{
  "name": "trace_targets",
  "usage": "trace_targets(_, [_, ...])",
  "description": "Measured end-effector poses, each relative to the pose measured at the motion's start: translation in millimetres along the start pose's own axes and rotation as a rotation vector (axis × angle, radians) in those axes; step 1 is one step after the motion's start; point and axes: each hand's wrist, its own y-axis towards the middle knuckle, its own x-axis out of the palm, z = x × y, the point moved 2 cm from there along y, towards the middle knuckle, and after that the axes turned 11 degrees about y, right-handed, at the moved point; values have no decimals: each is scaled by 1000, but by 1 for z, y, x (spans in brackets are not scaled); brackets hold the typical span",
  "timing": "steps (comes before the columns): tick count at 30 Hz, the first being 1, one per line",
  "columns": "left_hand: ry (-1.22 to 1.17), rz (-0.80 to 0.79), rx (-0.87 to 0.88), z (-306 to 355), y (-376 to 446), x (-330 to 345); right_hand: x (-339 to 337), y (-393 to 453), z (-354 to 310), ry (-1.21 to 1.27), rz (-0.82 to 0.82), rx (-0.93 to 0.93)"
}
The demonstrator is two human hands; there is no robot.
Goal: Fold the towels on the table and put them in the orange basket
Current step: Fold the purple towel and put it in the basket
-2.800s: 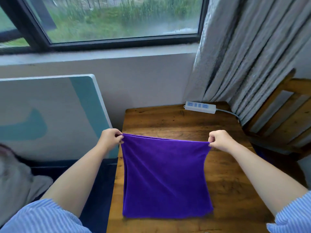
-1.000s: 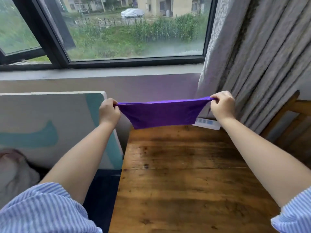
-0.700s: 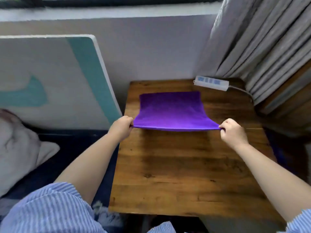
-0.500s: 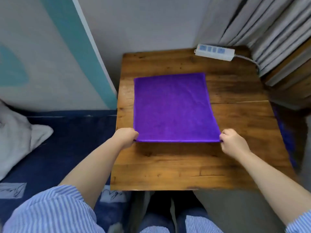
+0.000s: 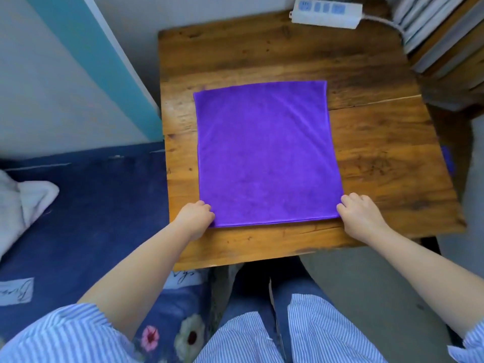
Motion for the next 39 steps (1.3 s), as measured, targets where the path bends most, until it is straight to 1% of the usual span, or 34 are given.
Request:
trace_targets(2, [3, -63, 17, -3, -3, -3, -4, 3, -1, -15, -56, 73])
trace_targets(3, [-21, -83, 8, -6, -2, -8, -8, 7, -1, 18, -30, 73])
trace_targets(4, [-68, -74, -17, -8, -2, -14, -10, 10, -2, 67, 30, 54])
trace_targets(5, [-125, -22, -58, -13, 2, -25, -17, 19, -1, 105, 100, 45])
trace_targets(7, [-235, 145, -152, -24, 10, -48, -33, 38, -6, 187, 195, 25])
trace_targets(9, [-379, 305, -276, -37, 24, -70, -50, 65, -13, 259, 274, -2])
trace_targets(10, [-450, 357, -337, -43, 33, -80, -55, 81, -16, 312, 284, 7])
trace_targets(13, [-628, 436, -481, -58, 70, -102, -61, 138, -15, 474, 312, 62])
trace_targets(15, [-697, 469, -511, -61, 92, -111, -63, 167, -14, 502, 268, 69])
trace_targets(18, [-698, 500, -503, -65, 124, -119, -63, 201, -14, 470, 246, 26])
trace_targets(20, [-694, 507, -512, -70, 146, -119, -60, 221, -14, 417, 227, -39])
trace_targets(24, [-633, 493, -509, -86, 174, -110, -53, 235, -13, 355, 96, -157])
trace_targets(27, [-585, 508, -470, -104, 182, -97, -54, 231, -4, 312, 135, -297])
trace_targets(30, [-533, 517, -422, -122, 184, -87, -56, 234, 18, 248, 150, -330])
trace_targets(32, [-512, 518, -422, -132, 182, -82, -57, 241, 33, 261, 134, -270])
trace_targets(34, [-506, 532, -454, -141, 180, -79, -59, 248, 51, 281, 110, -152])
trace_targets(36, [-502, 532, -493, -149, 178, -76, -59, 256, 66, 287, 130, -45])
trace_targets(39, [-580, 476, -579, -164, 178, -70, -66, 269, 84, 326, 155, 64])
